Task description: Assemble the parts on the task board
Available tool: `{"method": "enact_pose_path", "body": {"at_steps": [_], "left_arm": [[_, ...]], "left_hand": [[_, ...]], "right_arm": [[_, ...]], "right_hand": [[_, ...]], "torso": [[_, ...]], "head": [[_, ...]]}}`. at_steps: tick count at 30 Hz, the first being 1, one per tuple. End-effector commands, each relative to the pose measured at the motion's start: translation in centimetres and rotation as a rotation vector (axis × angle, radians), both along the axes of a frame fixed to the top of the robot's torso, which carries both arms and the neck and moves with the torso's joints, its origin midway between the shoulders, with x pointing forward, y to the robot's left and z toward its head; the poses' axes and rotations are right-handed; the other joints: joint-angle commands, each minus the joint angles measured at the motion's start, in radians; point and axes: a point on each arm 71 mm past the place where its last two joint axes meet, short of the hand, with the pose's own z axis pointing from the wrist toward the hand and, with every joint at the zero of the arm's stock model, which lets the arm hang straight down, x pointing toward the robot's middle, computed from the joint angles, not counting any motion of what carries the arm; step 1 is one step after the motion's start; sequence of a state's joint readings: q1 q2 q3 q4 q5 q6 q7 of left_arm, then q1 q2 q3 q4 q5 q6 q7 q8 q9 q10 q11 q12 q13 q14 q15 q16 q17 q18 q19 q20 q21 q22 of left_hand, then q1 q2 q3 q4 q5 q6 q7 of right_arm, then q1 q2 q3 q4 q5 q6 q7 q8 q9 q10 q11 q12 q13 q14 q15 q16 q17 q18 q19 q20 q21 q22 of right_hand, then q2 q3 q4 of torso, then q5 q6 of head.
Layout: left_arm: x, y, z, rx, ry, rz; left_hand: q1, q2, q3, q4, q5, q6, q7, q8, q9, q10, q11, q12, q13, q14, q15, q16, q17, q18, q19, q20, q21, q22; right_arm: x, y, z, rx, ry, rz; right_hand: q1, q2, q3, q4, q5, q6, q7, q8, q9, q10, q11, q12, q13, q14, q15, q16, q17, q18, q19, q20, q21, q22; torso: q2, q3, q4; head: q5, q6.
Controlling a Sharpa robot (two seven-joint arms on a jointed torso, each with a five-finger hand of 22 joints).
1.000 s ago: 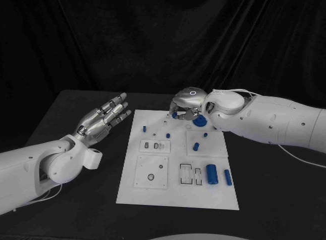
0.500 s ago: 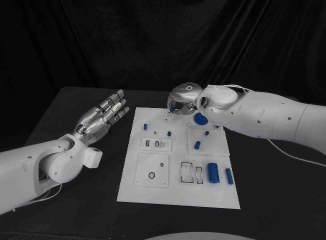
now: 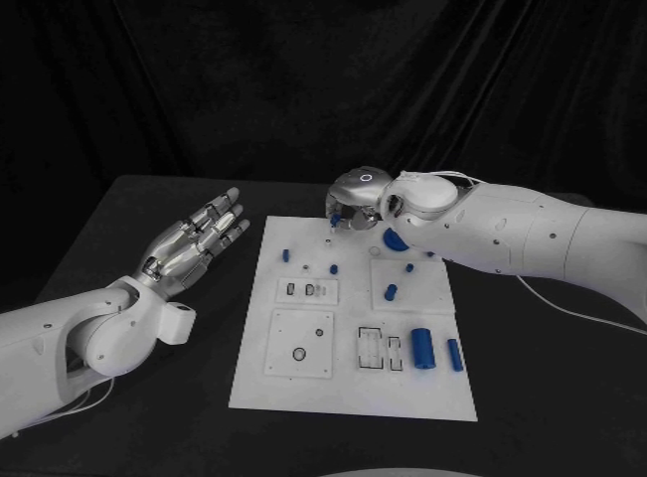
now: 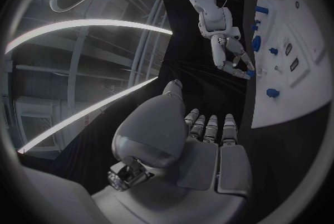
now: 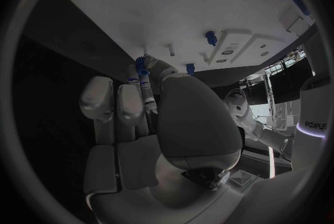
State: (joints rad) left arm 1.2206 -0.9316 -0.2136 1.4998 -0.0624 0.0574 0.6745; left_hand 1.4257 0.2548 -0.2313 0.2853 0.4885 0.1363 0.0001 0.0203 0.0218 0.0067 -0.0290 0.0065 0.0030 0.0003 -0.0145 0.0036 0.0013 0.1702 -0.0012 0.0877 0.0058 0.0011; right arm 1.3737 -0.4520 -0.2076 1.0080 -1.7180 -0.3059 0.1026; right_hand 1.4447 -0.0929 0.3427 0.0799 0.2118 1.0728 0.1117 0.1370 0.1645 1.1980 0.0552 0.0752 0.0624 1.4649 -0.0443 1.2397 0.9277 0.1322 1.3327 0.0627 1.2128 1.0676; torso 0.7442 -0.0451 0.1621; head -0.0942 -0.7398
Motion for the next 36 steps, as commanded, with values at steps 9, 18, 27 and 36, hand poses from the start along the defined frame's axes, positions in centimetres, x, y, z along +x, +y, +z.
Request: {"method": "enact_pose_path", "body": {"at_steps": [9, 18, 27, 36], "left_arm": [[-0.04, -0.12, 0.18, -0.023, -0.012, -0.021], [-0.05, -0.09, 0.15, -0.022, -0.007, -0.025], [-0.02, 0.01, 0.11, -0.019, -0.003, -0.026], [0.03, 0.05, 0.05, -0.017, 0.002, -0.028]], "left_hand": [[0.020, -0.002, 0.007, -0.007, 0.025, 0.012, 0.001, 0.005, 0.001, -0.003, 0.002, -0.004, -0.001, 0.000, 0.007, -0.004, -0.001, -0.001, 0.001, 0.004, -0.006, -0.001], [0.022, -0.002, 0.008, -0.008, 0.028, 0.012, 0.001, 0.005, 0.001, -0.003, 0.002, -0.004, -0.001, 0.000, 0.008, -0.004, -0.001, -0.001, 0.001, 0.005, -0.006, -0.001], [0.023, -0.001, 0.009, -0.008, 0.030, 0.012, 0.000, 0.005, 0.001, -0.003, 0.001, -0.004, -0.001, 0.000, 0.011, -0.004, -0.001, -0.002, 0.001, 0.007, -0.006, -0.001], [0.023, -0.001, 0.010, -0.008, 0.031, 0.011, 0.000, 0.005, 0.001, -0.003, 0.001, -0.005, -0.001, 0.000, 0.012, -0.004, -0.001, -0.002, 0.001, 0.008, -0.006, -0.001]], "right_arm": [[0.08, 0.12, -0.34, -0.003, 0.006, -0.016], [0.15, 0.11, -0.51, -0.014, 0.019, -0.024], [0.17, -0.20, -0.58, -0.016, 0.021, -0.030], [0.10, -0.63, -0.75, -0.018, 0.027, -0.037]], "right_hand": [[0.000, -0.005, 0.013, 0.000, 0.004, -0.020, 0.001, -0.012, 0.000, -0.012, 0.006, -0.009, 0.001, 0.002, 0.003, 0.004, 0.002, -0.021, 0.002, 0.005, 0.012, 0.012], [0.002, -0.006, 0.017, -0.002, 0.005, -0.023, 0.001, -0.015, 0.000, -0.015, 0.006, -0.011, 0.001, 0.000, 0.002, 0.004, 0.002, -0.021, 0.001, 0.005, 0.013, 0.014], [0.004, -0.007, 0.020, -0.004, 0.009, -0.022, 0.001, -0.015, 0.001, -0.017, 0.006, -0.011, 0.001, -0.001, 0.002, 0.003, 0.001, -0.021, 0.000, 0.004, 0.012, 0.015], [0.005, -0.007, 0.022, -0.005, 0.012, -0.021, 0.001, -0.015, 0.002, -0.018, 0.006, -0.011, 0.001, -0.002, 0.002, 0.003, 0.001, -0.022, 0.001, 0.004, 0.015, 0.019]], "torso": [[0.006, -0.0020, 0.0066], [0.005, -0.0026, 0.0060], [0.005, -0.0030, 0.0057], [0.005, -0.0033, 0.0069]], "head": [[-0.005, 0.001], [-0.004, -0.004], [-0.004, -0.005], [-0.007, -0.004]]}}
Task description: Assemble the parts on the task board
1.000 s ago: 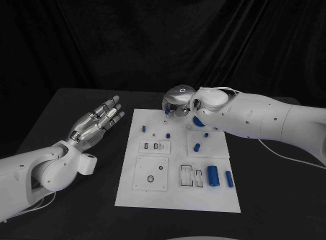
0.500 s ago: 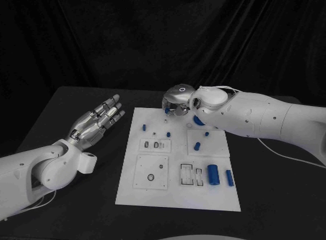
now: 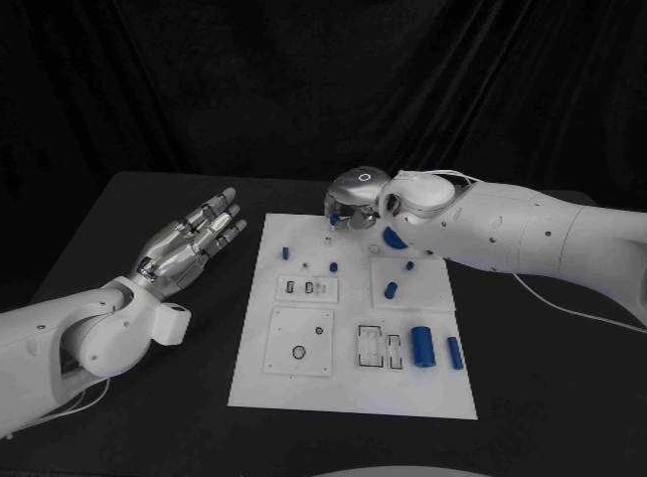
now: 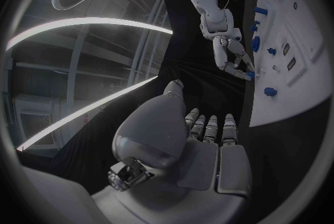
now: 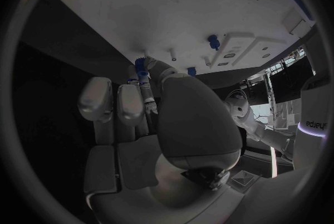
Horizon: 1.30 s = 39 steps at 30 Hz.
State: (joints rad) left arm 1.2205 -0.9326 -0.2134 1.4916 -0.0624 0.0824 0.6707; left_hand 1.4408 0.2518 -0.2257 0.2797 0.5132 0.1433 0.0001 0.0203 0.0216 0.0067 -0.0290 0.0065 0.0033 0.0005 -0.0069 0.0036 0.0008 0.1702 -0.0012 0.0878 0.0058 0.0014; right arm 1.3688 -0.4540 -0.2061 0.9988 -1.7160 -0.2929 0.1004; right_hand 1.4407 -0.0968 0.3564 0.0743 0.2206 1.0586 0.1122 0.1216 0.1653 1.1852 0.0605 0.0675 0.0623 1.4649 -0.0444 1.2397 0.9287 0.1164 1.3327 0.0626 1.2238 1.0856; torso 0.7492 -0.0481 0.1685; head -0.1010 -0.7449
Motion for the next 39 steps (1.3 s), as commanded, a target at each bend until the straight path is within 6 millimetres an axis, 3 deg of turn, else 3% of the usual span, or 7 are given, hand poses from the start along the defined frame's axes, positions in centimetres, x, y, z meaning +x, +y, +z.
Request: {"method": "enact_pose_path", "body": {"at_steps": [1, 31, 39], "left_arm": [[-0.02, -0.14, 0.09, -0.011, -0.004, -0.014], [0.25, -0.18, -0.16, -0.002, 0.013, -0.026], [0.33, -0.16, -0.27, 0.003, 0.019, -0.028]], "left_hand": [[0.008, 0.002, 0.004, -0.002, 0.006, 0.004, 0.000, 0.005, 0.001, -0.003, 0.001, -0.005, -0.002, 0.000, 0.005, -0.004, -0.001, -0.002, 0.001, 0.008, -0.006, -0.001], [0.013, 0.004, 0.008, -0.004, 0.009, 0.002, -0.003, 0.004, 0.001, -0.005, 0.000, -0.005, -0.002, 0.000, 0.016, -0.004, -0.001, -0.002, 0.001, 0.020, -0.006, -0.001], [0.013, 0.004, 0.009, -0.004, 0.009, 0.003, -0.002, 0.004, 0.001, -0.005, 0.001, -0.005, -0.002, 0.000, 0.018, -0.004, -0.001, -0.002, 0.001, 0.022, -0.006, -0.001]], "right_arm": [[-0.06, -0.20, -0.45, -0.011, 0.014, -0.022], [-0.46, 0.05, -0.89, -0.010, 0.028, -0.007], [-0.46, -0.10, -1.12, -0.021, 0.044, -0.021]], "right_hand": [[0.009, -0.003, 0.008, 0.000, 0.003, -0.007, 0.000, 0.000, 0.001, -0.005, 0.001, -0.003, 0.001, -0.002, 0.002, 0.003, 0.000, -0.006, 0.001, 0.004, 0.004, 0.001], [0.001, -0.007, 0.013, 0.003, 0.005, -0.020, 0.004, -0.009, 0.001, -0.007, 0.003, -0.002, 0.002, -0.006, 0.004, 0.001, -0.003, -0.007, -0.002, 0.005, 0.004, 0.006], [-0.008, -0.015, 0.022, 0.005, 0.003, -0.048, 0.007, -0.029, -0.004, -0.024, 0.007, -0.005, 0.001, -0.013, 0.005, -0.003, -0.010, -0.006, -0.008, 0.006, 0.003, 0.009]], "torso": [[0.000, -0.0002, 0.0004], [-0.001, -0.0012, 0.0021], [-0.001, -0.0017, 0.0003]], "head": [[0.000, 0.001], [-0.003, -0.006], [-0.002, -0.006]]}}
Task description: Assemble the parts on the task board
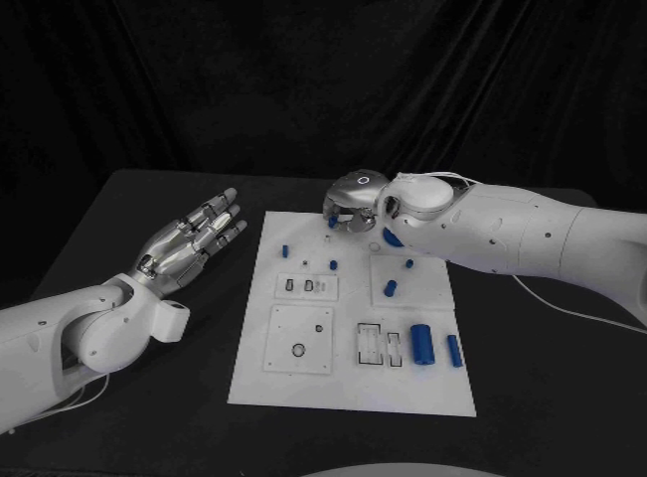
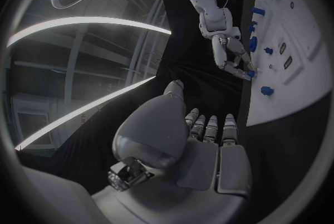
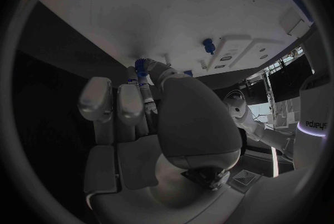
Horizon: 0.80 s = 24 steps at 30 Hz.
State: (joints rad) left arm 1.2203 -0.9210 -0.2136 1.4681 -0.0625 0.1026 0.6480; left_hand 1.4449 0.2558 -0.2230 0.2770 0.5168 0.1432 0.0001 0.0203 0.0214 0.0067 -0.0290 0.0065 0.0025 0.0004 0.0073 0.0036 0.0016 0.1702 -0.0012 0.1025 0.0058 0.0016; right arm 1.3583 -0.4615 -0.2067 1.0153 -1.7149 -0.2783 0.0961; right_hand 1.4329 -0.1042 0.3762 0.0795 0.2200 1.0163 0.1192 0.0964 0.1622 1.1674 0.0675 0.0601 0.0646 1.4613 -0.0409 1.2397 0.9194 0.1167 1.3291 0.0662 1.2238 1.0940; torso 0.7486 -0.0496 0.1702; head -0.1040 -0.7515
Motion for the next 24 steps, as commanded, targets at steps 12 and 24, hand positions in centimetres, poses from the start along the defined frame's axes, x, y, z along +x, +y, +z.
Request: {"method": "enact_pose_path", "body": {"at_steps": [12, 24], "left_arm": [[-0.1, -0.1, 0.0, -0.005, 0.007, -0.017], [-0.4, 0.6, 0.1, -0.002, 0.007, -0.002]], "left_hand": [[0.010, 0.000, 0.007, -0.002, 0.006, 0.002, -0.001, 0.004, 0.001, -0.006, 0.001, -0.006, -0.002, 0.000, 0.006, -0.004, -0.002, -0.002, 0.001, 0.009, -0.006, -0.002], [0.012, -0.001, 0.008, -0.004, 0.009, 0.005, -0.001, 0.005, 0.002, -0.005, 0.002, -0.005, -0.002, 0.000, 0.007, -0.004, -0.002, -0.001, 0.001, 0.012, -0.006, -0.002]], "right_arm": [[0.2, -0.8, -0.6, -0.010, 0.004, -0.089], [-1.3, -3.8, 2.1, 0.120, -0.116, -0.057]], "right_hand": [[-0.046, -0.020, -0.074, -0.021, -0.032, -0.384, -0.084, -0.041, -0.091, -0.331, 0.024, 0.004, -0.002, -0.055, 0.020, -0.037, -0.059, 0.008, -0.057, 0.020, -0.058, -0.040], [-0.077, 0.001, -0.160, 0.006, -0.079, -0.252, -0.019, -0.010, -0.086, -0.276, 0.006, 0.074, 0.007, -0.049, 0.007, -0.024, -0.044, 0.007, -0.048, 0.010, -0.065, -0.023]], "torso": [[0.000, 0.0007, -0.0011], [0.000, 0.0008, -0.0014]], "head": [[0.003, 0.000], [0.010, 0.010]]}}
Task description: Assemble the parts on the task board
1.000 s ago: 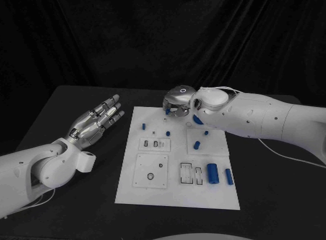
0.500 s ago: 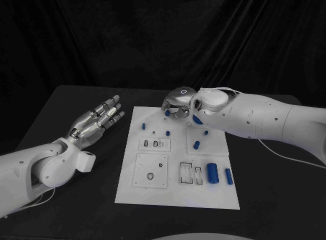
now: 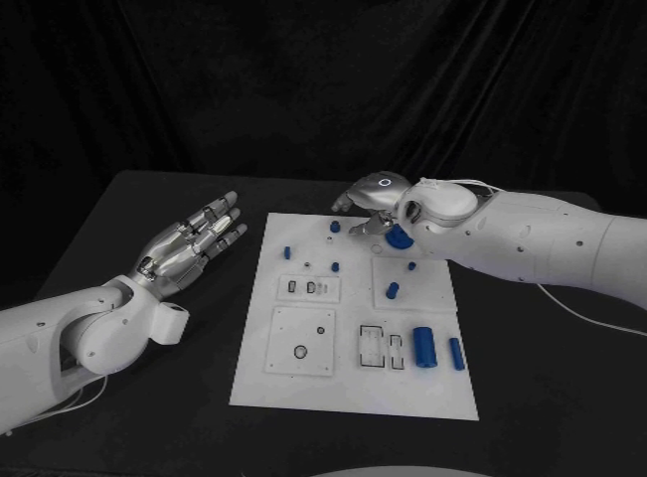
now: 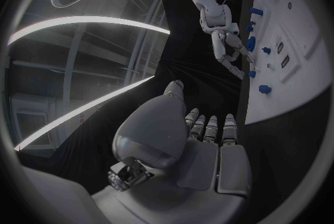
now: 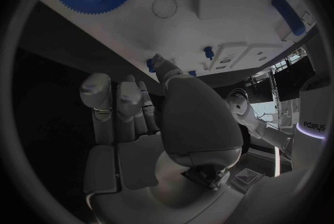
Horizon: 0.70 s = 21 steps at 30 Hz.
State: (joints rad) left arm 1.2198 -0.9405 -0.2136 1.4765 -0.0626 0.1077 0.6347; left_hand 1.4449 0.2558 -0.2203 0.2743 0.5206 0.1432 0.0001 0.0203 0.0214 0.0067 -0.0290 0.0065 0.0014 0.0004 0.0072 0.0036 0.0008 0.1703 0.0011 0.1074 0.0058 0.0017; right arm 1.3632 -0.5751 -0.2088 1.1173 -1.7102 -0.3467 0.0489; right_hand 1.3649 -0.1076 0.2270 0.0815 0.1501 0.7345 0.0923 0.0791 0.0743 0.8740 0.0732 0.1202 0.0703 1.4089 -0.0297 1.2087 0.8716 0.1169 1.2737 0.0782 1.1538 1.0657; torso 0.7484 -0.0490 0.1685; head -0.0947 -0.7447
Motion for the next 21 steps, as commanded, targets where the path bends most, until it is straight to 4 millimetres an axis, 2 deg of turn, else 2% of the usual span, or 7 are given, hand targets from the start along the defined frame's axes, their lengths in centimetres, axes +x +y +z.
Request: {"method": "enact_pose_path", "body": {"at_steps": [1, 9, 12, 14, 15, 17, 21], "left_arm": [[-0.2, 0.0, 0.1, -0.010, -0.006, -0.005], [-0.2, 0.1, 0.1, -0.009, -0.007, -0.002], [-0.2, 0.0, 0.1, -0.011, -0.007, -0.006], [-0.1, 0.0, 0.1, -0.012, -0.005, -0.008], [-0.1, 0.0, 0.0, -0.012, -0.005, -0.009], [-0.1, 0.0, 0.0, -0.011, -0.003, -0.010], [-0.1, 0.0, 0.0, -0.012, -0.002, -0.011]], "left_hand": [[0.012, -0.001, 0.005, -0.001, 0.005, 0.005, -0.001, 0.005, 0.002, -0.005, 0.002, -0.005, 0.000, 0.000, 0.008, -0.004, -0.001, -0.001, -0.001, 0.007, -0.006, -0.002], [0.014, -0.002, 0.006, -0.003, 0.009, 0.006, -0.001, 0.005, 0.002, -0.004, 0.002, -0.005, 0.000, 0.000, 0.010, -0.004, -0.001, -0.001, -0.001, 0.010, -0.006, -0.002], [0.014, -0.002, 0.006, -0.003, 0.009, 0.006, -0.001, 0.005, 0.002, -0.004, 0.002, -0.005, 0.000, 0.000, 0.010, -0.004, -0.001, -0.001, -0.001, 0.010, -0.006, -0.002], [0.014, -0.002, 0.006, -0.003, 0.011, 0.006, 0.000, 0.005, 0.002, -0.004, 0.002, -0.005, 0.000, 0.000, 0.011, -0.004, -0.001, -0.001, -0.001, 0.011, -0.006, -0.002], [0.015, 0.000, 0.008, -0.004, 0.012, 0.006, 0.000, 0.005, 0.002, -0.004, 0.002, -0.005, 0.000, 0.000, 0.015, -0.004, -0.001, -0.001, -0.001, 0.014, -0.006, -0.002], [0.015, 0.000, 0.008, -0.004, 0.012, 0.006, 0.000, 0.005, 0.002, -0.004, 0.002, -0.005, 0.000, 0.000, 0.015, -0.004, -0.001, -0.001, -0.001, 0.014, -0.006, -0.002], [0.015, 0.001, 0.009, -0.004, 0.013, 0.005, -0.001, 0.005, 0.002, -0.004, 0.001, -0.005, 0.000, 0.000, 0.018, -0.004, -0.001, -0.001, -0.001, 0.016, -0.006, -0.002]], "right_arm": [[-0.5, -0.8, 1.9, 0.072, -0.075, -0.007], [-2.4, -4.6, 3.6, 0.070, -0.047, -0.068], [-2.8, -5.7, 3.7, 0.068, -0.042, -0.086], [-2.9, -6.4, 3.6, 0.063, -0.035, -0.103], [-3.0, -6.8, 3.5, 0.060, -0.030, -0.111], [-3.1, -7.5, 3.2, 0.049, -0.013, -0.135], [-3.1, -8.4, 2.5, 0.030, 0.019, -0.175]], "right_hand": [[-0.012, 0.006, -0.014, 0.007, -0.014, 0.043, 0.013, 0.010, 0.003, 0.025, 0.000, 0.020, 0.001, 0.004, -0.004, 0.007, 0.004, 0.007, 0.007, -0.003, 0.003, 0.005], [-0.016, 0.020, -0.024, 0.023, -0.024, 0.070, 0.018, 0.011, 0.001, 0.153, -0.011, 0.121, 0.033, -0.001, -0.011, 0.000, -0.006, 0.008, 0.003, -0.008, -0.009, 0.006], [-0.009, 0.009, -0.039, 0.024, -0.026, 0.102, 0.010, 0.015, 0.002, 0.214, -0.032, 0.290, 0.141, -0.001, -0.039, -0.002, -0.007, 0.005, 0.005, -0.024, -0.013, 0.015], [-0.004, 0.012, -0.048, 0.021, -0.026, 0.113, 0.009, 0.013, 0.002, 0.220, -0.050, 0.444, 0.253, -0.005, -0.036, -0.009, -0.015, 0.009, 0.000, -0.032, -0.023, 0.012], [-0.005, 0.014, -0.063, 0.025, -0.030, 0.134, -0.004, 0.012, 0.003, 0.091, -0.049, 0.753, 0.514, -0.025, -0.051, -0.038, -0.053, 0.002, -0.017, -0.029, -0.056, -0.004], [-0.017, 0.015, -0.074, 0.043, -0.033, 0.138, 0.005, 0.005, 0.003, 0.266, -0.064, 1.157, 1.005, -0.034, -0.043, -0.046, -0.059, 0.019, -0.043, -0.028, -0.115, -0.046], [-0.081, 0.012, -0.104, 0.097, -0.050, 0.161, -0.001, 0.008, 0.014, 0.652, -0.067, 1.434, 1.461, 0.082, -0.026, 0.230, 0.425, -0.007, 0.036, -0.023, 0.012, 0.099]], "torso": [[0.001, 0.0004, 0.0000], [0.000, -0.0013, -0.0024], [0.001, -0.0016, -0.0044], [0.001, -0.0015, -0.0032], [0.001, -0.0019, -0.0040], [0.000, -0.0021, -0.0031], [0.001, -0.0005, -0.0036]], "head": [[-0.001, 0.006], [-0.004, 0.015], [-0.005, 0.017], [-0.009, 0.016], [-0.009, 0.018], [-0.011, 0.019], [-0.008, 0.016]]}}
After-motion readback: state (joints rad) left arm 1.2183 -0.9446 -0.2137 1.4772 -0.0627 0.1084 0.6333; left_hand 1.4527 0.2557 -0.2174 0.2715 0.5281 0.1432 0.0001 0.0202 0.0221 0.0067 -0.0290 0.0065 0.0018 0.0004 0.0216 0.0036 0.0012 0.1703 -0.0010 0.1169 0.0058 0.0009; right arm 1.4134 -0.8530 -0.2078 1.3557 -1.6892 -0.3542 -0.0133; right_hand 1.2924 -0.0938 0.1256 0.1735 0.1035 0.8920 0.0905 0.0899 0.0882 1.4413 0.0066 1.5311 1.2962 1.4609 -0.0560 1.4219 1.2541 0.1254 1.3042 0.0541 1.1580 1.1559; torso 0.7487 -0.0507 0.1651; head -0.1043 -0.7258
